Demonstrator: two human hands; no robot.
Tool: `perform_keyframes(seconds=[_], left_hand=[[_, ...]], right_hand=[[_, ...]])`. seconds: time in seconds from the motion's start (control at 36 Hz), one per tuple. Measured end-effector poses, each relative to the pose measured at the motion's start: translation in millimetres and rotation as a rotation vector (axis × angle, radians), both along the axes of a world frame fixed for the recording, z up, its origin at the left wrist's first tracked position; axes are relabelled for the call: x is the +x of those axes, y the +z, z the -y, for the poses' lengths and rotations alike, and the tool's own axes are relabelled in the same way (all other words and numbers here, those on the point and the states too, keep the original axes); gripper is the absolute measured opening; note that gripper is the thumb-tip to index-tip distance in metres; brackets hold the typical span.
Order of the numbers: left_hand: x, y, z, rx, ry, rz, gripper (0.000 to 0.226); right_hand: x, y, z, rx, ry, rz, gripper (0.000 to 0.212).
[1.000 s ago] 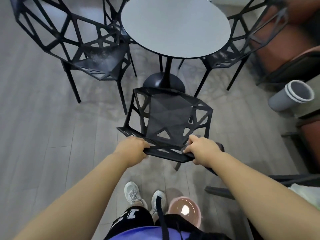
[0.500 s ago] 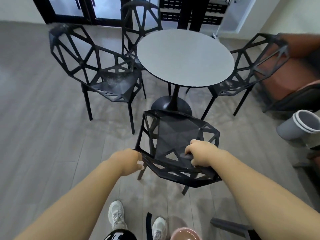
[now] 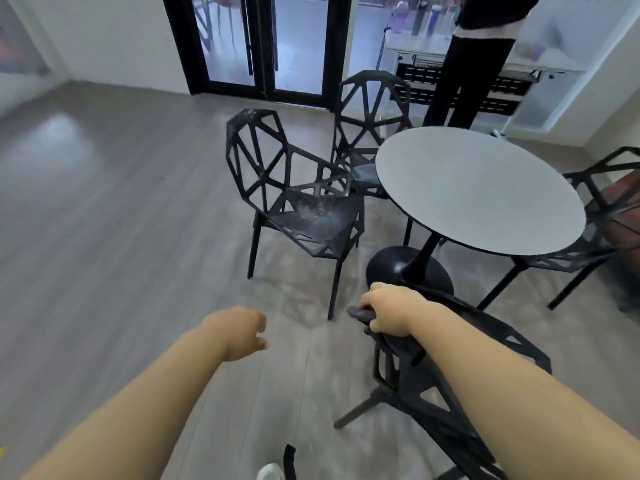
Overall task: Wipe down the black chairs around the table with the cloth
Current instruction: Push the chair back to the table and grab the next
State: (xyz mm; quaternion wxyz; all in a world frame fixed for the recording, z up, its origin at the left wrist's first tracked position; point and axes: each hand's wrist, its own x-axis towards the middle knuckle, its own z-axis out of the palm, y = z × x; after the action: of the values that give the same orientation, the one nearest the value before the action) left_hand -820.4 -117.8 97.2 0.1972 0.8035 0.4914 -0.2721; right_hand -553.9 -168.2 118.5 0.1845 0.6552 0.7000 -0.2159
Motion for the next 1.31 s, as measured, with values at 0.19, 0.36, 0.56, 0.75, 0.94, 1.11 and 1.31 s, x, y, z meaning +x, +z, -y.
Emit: perform_keyframes(seconds=[0.19,0.36,0.56,0.75,0.94,1.11,1.31], left_hand=[[-42.8,4.1,-67.2,0.013,0.027,-0.008,0.047],[-49.8,0.7,-127.8,0.021,0.057,0.022,0.047],[-38.6,-9.4,-208.1,0.018,0.119,0.064,0.045],[-25.3,-21.1,-302.7,-0.007,0.243,0.081,0.043],[-15.5,-35.0,-387.2,-0.014,0.372,0.141,0.045],[-10.6,-50.3,-446.5,0.048,0.530,0.188,0.047],[-3.5,-69.0,-524.8,0.082,0.668,0.244,0.051]], right_hand=[[-38.7,4.2,-74.8,0.057,-0.004,-0.040,0.035],[-37.0,2.0,-136.8,0.081,-0.034,-0.037,0.037],[-14.3,-7.9,-230.8,0.077,-0.045,-0.019,0.031],[5.0,-13.7,-338.4,0.066,-0.047,-0.054,0.034],[15.2,-15.8,-426.4,0.044,-0.028,-0.059,0.037],[15.9,-21.9,-482.7,0.011,-0.029,-0.057,0.037],[6.4,-29.0,-547.1,-0.016,-0.062,-0.050,0.044]])
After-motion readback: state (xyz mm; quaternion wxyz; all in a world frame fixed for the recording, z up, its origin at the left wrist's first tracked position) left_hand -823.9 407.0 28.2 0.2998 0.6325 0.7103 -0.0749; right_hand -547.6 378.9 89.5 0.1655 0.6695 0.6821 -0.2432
